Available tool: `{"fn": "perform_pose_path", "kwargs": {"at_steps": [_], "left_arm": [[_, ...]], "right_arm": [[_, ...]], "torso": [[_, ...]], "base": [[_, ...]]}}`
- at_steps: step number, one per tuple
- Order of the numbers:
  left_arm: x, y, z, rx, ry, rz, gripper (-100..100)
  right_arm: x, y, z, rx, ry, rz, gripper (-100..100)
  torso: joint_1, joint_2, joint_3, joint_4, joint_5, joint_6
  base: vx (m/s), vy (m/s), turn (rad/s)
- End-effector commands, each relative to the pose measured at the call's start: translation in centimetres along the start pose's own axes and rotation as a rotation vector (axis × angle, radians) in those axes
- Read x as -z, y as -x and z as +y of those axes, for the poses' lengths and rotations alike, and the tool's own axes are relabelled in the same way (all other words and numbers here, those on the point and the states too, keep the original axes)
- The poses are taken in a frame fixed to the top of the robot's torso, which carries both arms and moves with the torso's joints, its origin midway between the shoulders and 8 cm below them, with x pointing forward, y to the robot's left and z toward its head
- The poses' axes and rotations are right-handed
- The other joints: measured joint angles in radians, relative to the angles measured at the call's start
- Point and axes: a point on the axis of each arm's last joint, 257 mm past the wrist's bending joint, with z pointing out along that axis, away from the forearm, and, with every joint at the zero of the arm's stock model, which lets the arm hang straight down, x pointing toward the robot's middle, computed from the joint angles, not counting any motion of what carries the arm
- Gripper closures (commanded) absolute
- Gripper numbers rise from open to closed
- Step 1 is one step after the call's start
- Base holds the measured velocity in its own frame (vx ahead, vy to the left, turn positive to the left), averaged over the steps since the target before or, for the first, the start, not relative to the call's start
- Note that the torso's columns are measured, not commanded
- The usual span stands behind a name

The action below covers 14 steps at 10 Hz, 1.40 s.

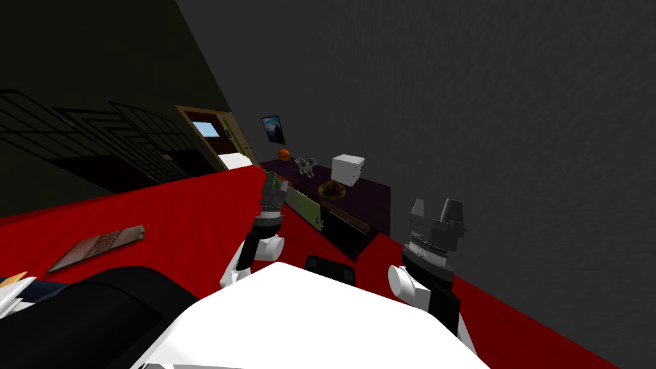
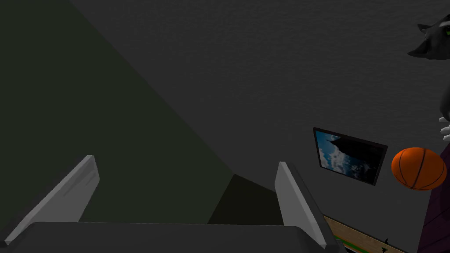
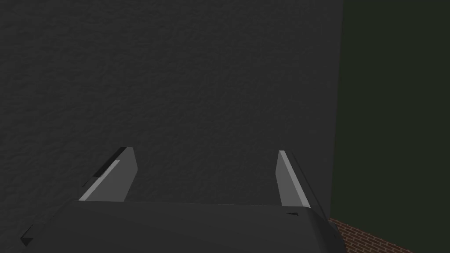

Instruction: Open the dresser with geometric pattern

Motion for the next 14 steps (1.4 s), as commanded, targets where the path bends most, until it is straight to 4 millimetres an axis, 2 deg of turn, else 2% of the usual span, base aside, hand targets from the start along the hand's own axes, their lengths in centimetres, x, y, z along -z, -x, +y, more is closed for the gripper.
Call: {"fn": "perform_pose_path", "kwargs": {"at_steps": [1,9,10,11,14], "left_arm": [[0.0,0.0,0.0,0.0,0.0,0.0,0],[0.0,0.0,0.0,0.0,0.0,0.0,0],[0.0,-0.7,0.7,-0.012,0.013,0.035,-100],[0.1,-1.0,1.2,-0.017,0.021,0.05,-100],[0.5,-2.2,3.8,-0.033,0.072,0.099,-100]], "right_arm": [[0.0,0.0,0.0,0.0,0.0,0.0,0],[0.0,0.0,0.0,0.0,0.0,0.0,0],[0.0,0.0,0.0,0.0,0.0,0.0,0],[0.0,0.0,0.0,0.0,0.0,0.0,0],[0.0,0.0,0.0,0.0,0.0,0.0,0]], "torso": [[0.0,0.04,-0.082,0.041,0.0,0.0],[0.0,0.618,-1.234,0.617,0.0,0.0],[0.0,0.691,-1.382,0.691,0.0,0.0],[0.0,0.725,-1.451,0.724,0.0,0.0],[-0.001,0.737,-1.476,0.738,0.0,0.0]], "base": [[0.0,0.0,0.0],[0.0,0.0,0.0],[0.008,-0.009,-0.032],[0.007,-0.015,-0.041],[0.008,-0.026,-0.057]]}}
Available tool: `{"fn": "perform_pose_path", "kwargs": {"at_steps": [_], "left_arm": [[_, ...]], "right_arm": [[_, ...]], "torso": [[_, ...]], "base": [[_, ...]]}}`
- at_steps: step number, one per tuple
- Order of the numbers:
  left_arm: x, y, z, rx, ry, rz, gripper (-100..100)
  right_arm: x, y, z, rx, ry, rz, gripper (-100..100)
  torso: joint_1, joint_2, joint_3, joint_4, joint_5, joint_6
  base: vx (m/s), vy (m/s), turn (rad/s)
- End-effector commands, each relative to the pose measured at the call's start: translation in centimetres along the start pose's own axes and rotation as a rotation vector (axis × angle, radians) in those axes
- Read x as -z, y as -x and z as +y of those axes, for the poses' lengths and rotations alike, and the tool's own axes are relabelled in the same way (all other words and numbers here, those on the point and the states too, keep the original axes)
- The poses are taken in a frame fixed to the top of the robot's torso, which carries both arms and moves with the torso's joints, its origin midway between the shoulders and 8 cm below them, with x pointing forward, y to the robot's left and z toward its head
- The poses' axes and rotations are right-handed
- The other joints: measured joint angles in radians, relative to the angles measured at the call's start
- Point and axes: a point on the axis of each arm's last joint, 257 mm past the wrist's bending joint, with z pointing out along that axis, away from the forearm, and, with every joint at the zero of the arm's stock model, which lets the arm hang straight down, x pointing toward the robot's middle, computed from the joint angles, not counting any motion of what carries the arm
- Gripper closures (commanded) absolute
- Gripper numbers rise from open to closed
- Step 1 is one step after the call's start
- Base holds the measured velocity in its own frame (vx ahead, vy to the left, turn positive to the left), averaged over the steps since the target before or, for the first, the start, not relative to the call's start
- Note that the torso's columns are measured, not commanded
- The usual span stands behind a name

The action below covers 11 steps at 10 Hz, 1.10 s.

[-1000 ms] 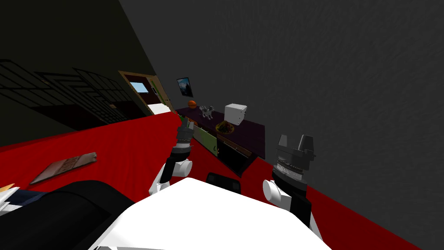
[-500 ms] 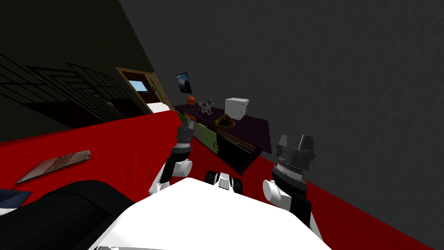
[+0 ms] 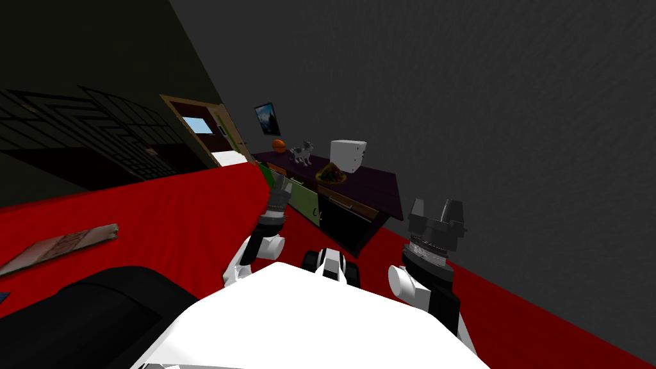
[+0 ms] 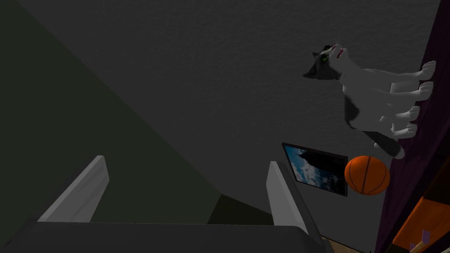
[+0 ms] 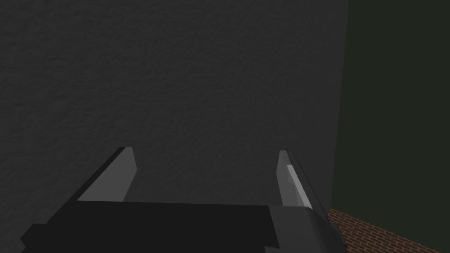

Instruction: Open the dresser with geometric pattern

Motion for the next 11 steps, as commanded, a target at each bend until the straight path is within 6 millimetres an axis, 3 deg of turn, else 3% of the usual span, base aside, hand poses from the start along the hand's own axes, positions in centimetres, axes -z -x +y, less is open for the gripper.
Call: {"fn": "perform_pose_path", "kwargs": {"at_steps": [1,6,11], "left_arm": [[0.4,-1.2,2.8,-0.011,0.055,0.039,-100],[1.2,-3.3,8.0,-0.015,0.162,0.08,-100],[1.9,-4.6,11.0,-0.014,0.226,0.1,-100]], "right_arm": [[0.0,0.0,0.0,0.0,0.0,0.0,0],[0.0,0.0,0.0,0.0,0.0,0.0,0],[0.0,0.0,0.0,0.0,0.0,0.0,0]], "torso": [[0.001,0.0,0.0,0.0,0.0,0.0],[0.001,0.001,0.0,0.001,0.0,0.0],[0.0,0.0,0.0,0.0,0.0,0.0]], "base": [[0.013,-0.035,-0.071],[0.015,-0.031,-0.073],[0.01,-0.02,-0.043]]}}
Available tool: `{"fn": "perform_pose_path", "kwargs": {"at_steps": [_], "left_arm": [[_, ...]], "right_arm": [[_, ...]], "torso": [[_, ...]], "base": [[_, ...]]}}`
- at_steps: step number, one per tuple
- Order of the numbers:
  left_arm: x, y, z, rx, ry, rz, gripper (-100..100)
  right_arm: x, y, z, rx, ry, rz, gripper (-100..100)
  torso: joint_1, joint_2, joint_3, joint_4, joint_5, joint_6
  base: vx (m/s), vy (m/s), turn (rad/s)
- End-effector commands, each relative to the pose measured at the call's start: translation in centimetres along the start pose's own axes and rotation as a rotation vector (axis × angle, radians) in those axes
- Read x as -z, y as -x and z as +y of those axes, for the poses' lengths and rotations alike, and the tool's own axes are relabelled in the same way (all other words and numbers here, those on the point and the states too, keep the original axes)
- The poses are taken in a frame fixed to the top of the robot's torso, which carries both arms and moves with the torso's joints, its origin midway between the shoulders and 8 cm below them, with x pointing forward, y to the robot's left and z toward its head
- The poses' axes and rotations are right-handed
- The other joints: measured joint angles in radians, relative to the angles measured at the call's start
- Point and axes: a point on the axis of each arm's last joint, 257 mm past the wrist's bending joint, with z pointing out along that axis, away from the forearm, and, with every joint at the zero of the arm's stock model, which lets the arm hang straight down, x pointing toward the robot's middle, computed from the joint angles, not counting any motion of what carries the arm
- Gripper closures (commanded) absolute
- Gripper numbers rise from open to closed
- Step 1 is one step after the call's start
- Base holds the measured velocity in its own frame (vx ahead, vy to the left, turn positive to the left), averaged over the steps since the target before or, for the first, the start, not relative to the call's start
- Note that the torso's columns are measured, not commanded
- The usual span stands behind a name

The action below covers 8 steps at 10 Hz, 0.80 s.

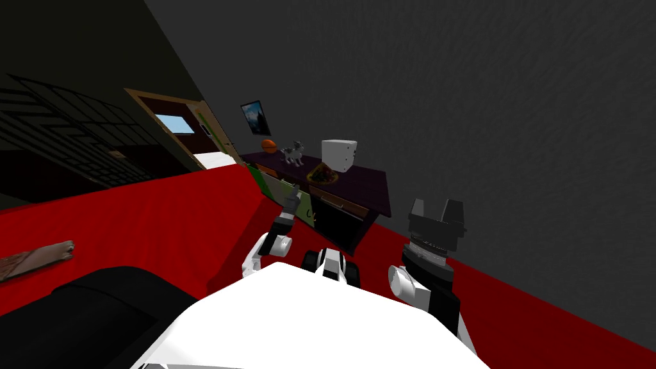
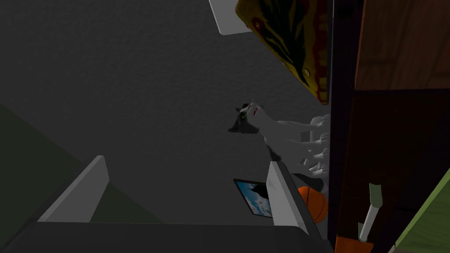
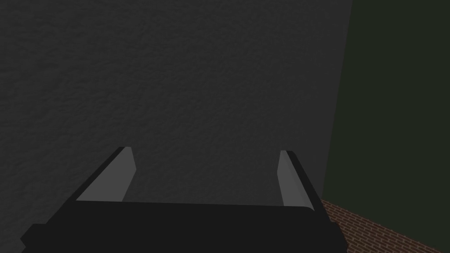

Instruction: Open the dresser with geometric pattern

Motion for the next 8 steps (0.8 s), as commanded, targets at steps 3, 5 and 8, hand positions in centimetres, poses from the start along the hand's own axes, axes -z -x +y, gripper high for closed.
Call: {"fn": "perform_pose_path", "kwargs": {"at_steps": [3,5,8], "left_arm": [[0.1,-1.9,4.4,-0.006,0.088,0.04,-100],[0.3,-3.0,6.4,-0.019,0.13,0.07,-100],[0.8,-4.4,9.5,-0.045,0.193,0.117,-100]], "right_arm": [[0.0,0.0,0.0,0.0,0.0,0.0,0],[0.0,0.0,0.0,0.0,0.0,0.0,0],[0.0,0.0,0.0,0.0,0.0,0.0,0]], "torso": [[0.0,0.0,0.0,0.0,0.0,0.0],[0.001,0.0,0.0,0.0,0.0,0.0],[0.001,0.0,0.0,0.0,0.0,0.0]], "base": [[0.018,-0.032,-0.073],[0.014,-0.031,-0.071],[0.015,-0.028,-0.068]]}}
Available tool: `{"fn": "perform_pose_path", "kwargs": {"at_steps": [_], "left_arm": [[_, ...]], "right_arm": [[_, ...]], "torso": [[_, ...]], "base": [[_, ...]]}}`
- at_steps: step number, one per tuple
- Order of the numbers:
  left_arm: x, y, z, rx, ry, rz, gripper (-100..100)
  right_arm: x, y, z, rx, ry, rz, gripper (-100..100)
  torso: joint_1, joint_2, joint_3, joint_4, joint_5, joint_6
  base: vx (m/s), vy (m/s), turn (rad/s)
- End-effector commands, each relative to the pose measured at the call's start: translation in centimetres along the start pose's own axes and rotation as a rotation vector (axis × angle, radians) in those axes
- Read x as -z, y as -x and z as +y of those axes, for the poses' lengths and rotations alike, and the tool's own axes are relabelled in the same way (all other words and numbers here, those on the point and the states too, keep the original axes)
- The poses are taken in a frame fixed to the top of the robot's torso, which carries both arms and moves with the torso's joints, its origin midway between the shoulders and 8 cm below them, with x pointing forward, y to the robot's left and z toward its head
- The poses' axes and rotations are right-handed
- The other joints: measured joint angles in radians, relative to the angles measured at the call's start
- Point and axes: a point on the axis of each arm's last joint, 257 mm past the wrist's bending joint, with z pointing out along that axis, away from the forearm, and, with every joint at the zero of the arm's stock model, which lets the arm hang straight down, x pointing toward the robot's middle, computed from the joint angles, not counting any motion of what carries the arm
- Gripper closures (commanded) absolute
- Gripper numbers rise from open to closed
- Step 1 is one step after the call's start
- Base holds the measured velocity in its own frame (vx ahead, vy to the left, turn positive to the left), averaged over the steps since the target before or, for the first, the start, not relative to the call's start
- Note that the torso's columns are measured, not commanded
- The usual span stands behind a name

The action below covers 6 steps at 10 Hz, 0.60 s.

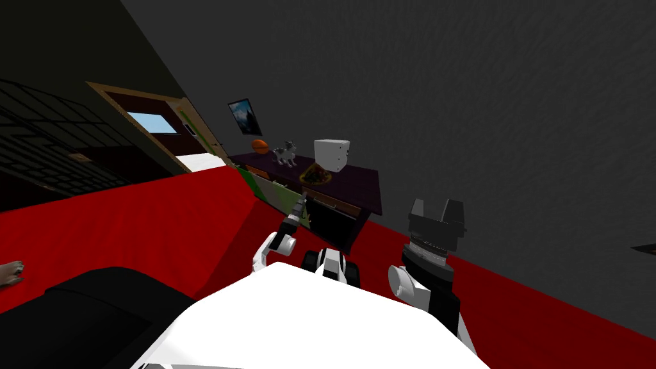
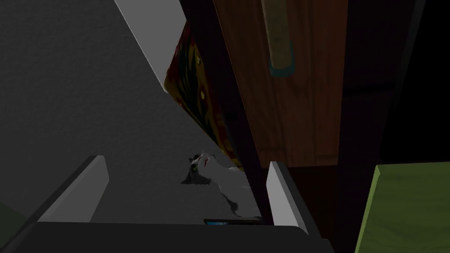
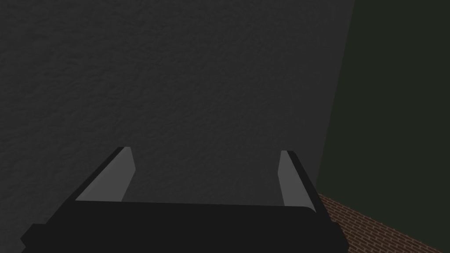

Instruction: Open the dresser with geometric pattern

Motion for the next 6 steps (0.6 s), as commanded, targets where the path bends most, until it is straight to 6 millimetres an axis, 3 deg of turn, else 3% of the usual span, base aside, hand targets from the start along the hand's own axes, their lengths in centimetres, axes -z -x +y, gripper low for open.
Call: {"fn": "perform_pose_path", "kwargs": {"at_steps": [1,6], "left_arm": [[0.1,-1.6,3.1,-0.028,0.067,0.047,-100],[0.3,-3.3,6.8,-0.063,0.144,0.1,-100]], "right_arm": [[0.0,0.0,0.0,0.0,0.0,0.0,0],[0.0,0.0,0.0,0.0,0.0,0.0,0]], "torso": [[0.0,0.0,0.0,0.0,0.0,0.0],[0.0,0.0,0.0,0.0,0.0,0.0]], "base": [[0.022,-0.035,-0.099],[0.017,-0.026,-0.056]]}}
